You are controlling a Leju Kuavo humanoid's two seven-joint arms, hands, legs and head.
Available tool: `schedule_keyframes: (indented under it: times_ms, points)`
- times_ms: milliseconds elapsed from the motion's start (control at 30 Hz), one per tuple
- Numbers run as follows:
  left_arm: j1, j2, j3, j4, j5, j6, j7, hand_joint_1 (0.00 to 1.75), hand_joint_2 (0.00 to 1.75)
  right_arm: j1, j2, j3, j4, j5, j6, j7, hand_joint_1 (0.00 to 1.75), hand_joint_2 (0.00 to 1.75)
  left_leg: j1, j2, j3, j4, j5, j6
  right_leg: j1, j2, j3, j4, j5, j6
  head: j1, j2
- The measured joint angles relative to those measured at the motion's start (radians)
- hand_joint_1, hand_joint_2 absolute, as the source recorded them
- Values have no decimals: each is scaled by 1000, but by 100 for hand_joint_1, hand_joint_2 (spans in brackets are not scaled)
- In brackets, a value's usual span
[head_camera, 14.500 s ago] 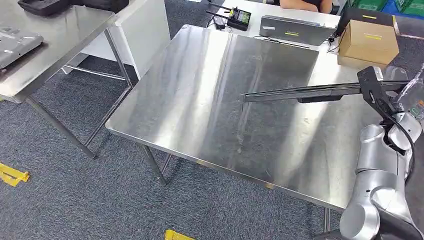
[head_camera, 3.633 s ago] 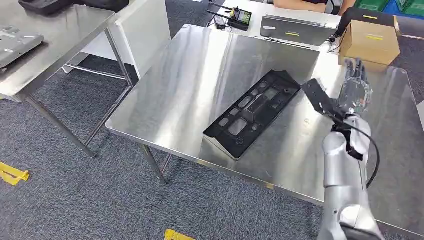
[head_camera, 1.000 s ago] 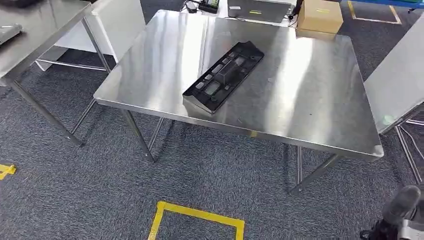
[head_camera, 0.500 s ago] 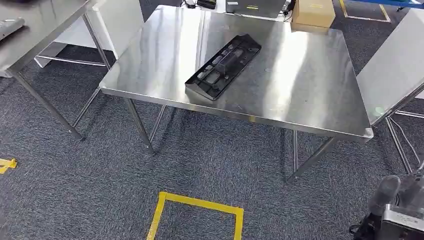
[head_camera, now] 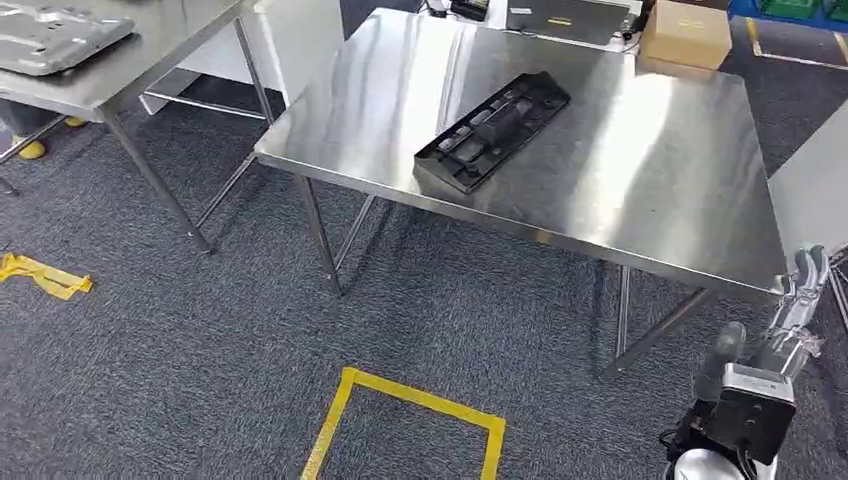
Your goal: Take the parts from the cabinet and place them on the table.
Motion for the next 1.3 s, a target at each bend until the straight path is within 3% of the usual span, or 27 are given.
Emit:
schedule_keyframes:
  times_ms: [100, 133, 167, 233, 300, 333, 400, 433, 467, 567, 600, 633, 667, 700, 767, 800, 833, 900, 933, 967, 1000, 1100, 1133, 1167, 1200, 1267, 1300]
  points:
    - [0, 1, 0, -1, 3, 16, 14, 0, 0, -14, 0, 16, 35, 10, 0, 2, 0, 0, -2, -34, -13, -16, -2, 32, -3, -26, 1, 3, -2, 17, 0, 0]
    - [0, 0, 0, -1, 7, 20, 18, 0, 0, -19, -2, 21, 47, 13, 0, 2, 0, 0, -1, -43, -14, -19, 3, 41, -9, 20, -14, 23, -21, 19, 2, 0]
    - [-1, 0, 1, -1, 7, 24, 19, 0, 0, -19, -2, 23, 61, 15, 0, 1, 0, 0, -2, -54, -20, -19, 8, 49, -12, 65, -40, 84, -58, 9, 1, 0]
    - [-4, 2, 1, -1, 7, 31, 20, 0, 0, -18, -3, 24, 89, 16, -1, 1, 0, 0, -8, -81, -35, -19, 16, 60, -11, 95, -128, 265, -131, -4, 2, 0]
    - [-1, -2, 2, -1, 7, 32, 20, 0, 0, -18, -3, 26, 111, 23, -3, 3, 0, 0, -16, -107, -45, -19, 24, 66, -10, 101, -173, 351, -147, 0, 1, 0]
    - [1, -3, 3, -1, 7, 32, 20, 0, 0, -18, -3, 28, 119, 26, -3, 3, 0, 0, -19, -121, -47, -19, 27, 66, -8, 103, -158, 317, -125, 5, 2, 0]
    - [1, -5, 8, -1, 9, 32, 20, 0, 0, -19, -3, 34, 130, 28, -3, 3, 0, 0, -21, -151, -45, -18, 34, 63, -3, 123, -70, 133, -42, 13, 2, 0]
    - [1, -8, 9, -1, 9, 32, 19, 0, 0, -20, -4, 36, 133, 29, -3, 3, 0, 0, -18, -161, -48, -19, 38, 62, 1, 167, -33, 52, -10, 9, 2, 0]
    - [-1, -10, 10, -1, 9, 33, 17, 0, 0, -20, -6, 37, 137, 30, -4, 3, 0, 0, -23, -173, -54, -15, 42, 55, 2, 189, -26, 17, -11, 0, 1, 0]
    - [6, -15, 10, -1, 8, 37, 11, 0, 0, -22, -8, 37, 165, 38, -4, 0, 0, 0, -18, -204, -62, -26, 59, 33, 12, 157, -30, 19, 0, -12, 2, 0]
    - [7, -17, 10, -1, 8, 39, 11, 0, 0, -24, -8, 39, 175, 42, -3, -4, 0, 0, -21, -212, -65, -26, 62, 27, 5, 146, -25, 4, 12, -20, 1, 0]
    - [8, -18, 10, -1, 8, 42, 10, 0, 0, -25, -7, 40, 185, 42, -1, -8, 0, 0, -22, -164, -73, -8, 45, 32, -9, 129, -18, -1, 19, -24, 2, 0]
    - [5, -19, 10, -1, 8, 44, 10, 0, 0, -24, -8, 40, 197, 45, 3, -16, 0, 0, -26, -116, -91, 37, 3, 29, -6, 120, -21, -2, 23, -33, -2, 0]
    - [5, -18, 10, -1, 8, 47, 10, 0, 0, -23, -9, 39, 215, 46, 6, -17, 0, 0, -24, -93, -123, 114, -45, 23, -5, 105, -23, -2, 23, -33, -2, 0]
    - [4, -21, 10, -1, 11, 52, 10, 0, 0, -33, -16, 39, 262, 52, 18, -22, 0, 0, -18, -87, -185, 262, -109, 11, -3, 74, -31, -2, 25, -35, -2, 0]
    - [4, -23, 10, -1, 16, 57, 11, 0, 0, -42, -16, 41, 293, 56, 23, -27, 0, 0, -14, -84, -190, 284, -110, 7, -3, 62, -32, -1, 26, -34, -2, 0]
    - [6, -23, 10, -1, 20, 65, 12, 0, 0, -55, -17, 47, 331, 61, 24, -32, 0, 0, -8, -80, -170, 258, -90, 2, -6, 48, -34, 0, 26, -33, -2, 0]
    - [6, -23, 11, -1, 23, 78, 15, 0, 0, -85, -17, 56, 395, 67, 23, -37, 0, 0, 2, -58, -77, 104, -19, -11, -13, 26, -31, 3, 25, -32, -2, 0]
    - [4, -24, 12, -1, 24, 85, 15, 0, 0, -101, -19, 63, 428, 67, 21, -38, 0, 0, 8, -26, -25, 15, 12, -19, -15, 14, -30, 9, 20, -23, -3, 0]
    - [1, -34, 12, 0, 24, 87, 16, 0, 0, -117, -26, 67, 451, 67, 19, -40, 0, 0, -5, 3, -15, -10, -5, -21, 0, 8, -38, 13, 16, -13, -5, 0]
    - [1, -32, 13, -3, 25, 91, 18, 0, 0, -131, -30, 72, 478, 67, 18, -42, 0, 0, -2, -18, -20, -15, 4, -1, 0, 1, -44, 18, 13, -7, -2, 0]
    - [3, -33, 15, -3, 25, 103, 21, 0, 0, -165, -36, 92, 542, 66, 18, -47, 0, 0, -12, -49, -31, -15, 9, 25, 2, -25, -32, 14, 16, 6, 1, 0]
    - [4, -34, 16, -3, 27, 104, 22, 0, 0, -171, -39, 95, 554, 66, 18, -48, 0, 0, -9, -57, -30, -19, 14, 35, -5, -8, -41, 20, 6, 12, 1, 0]
    - [2, -35, 16, -3, 28, 105, 23, 0, 0, -176, -41, 99, 567, 66, 18, -49, 0, 0, -10, -66, -33, -19, 17, 44, -8, 53, -58, 63, -24, 5, 1, 0]
    - [0, -34, 16, -5, 28, 105, 24, 0, 0, -178, -44, 99, 577, 66, 18, -50, 0, 0, -11, -75, -38, -19, 20, 49, -10, 78, -84, 122, -55, -3, 0, 0]
    - [-1, -34, 16, -8, 28, 107, 24, 0, 0, -181, -55, 104, 611, 66, 18, -50, 0, 0, -13, -106, -50, -19, 26, 58, -8, 100, -179, 315, -126, -13, 1, 0]
    - [0, -34, 16, -8, 29, 107, 24, 0, 0, -185, -60, 108, 626, 65, 18, -50, 0, 0, -16, -119, -53, -19, 29, 61, -8, 102, -202, 358, -132, -11, 1, 0]
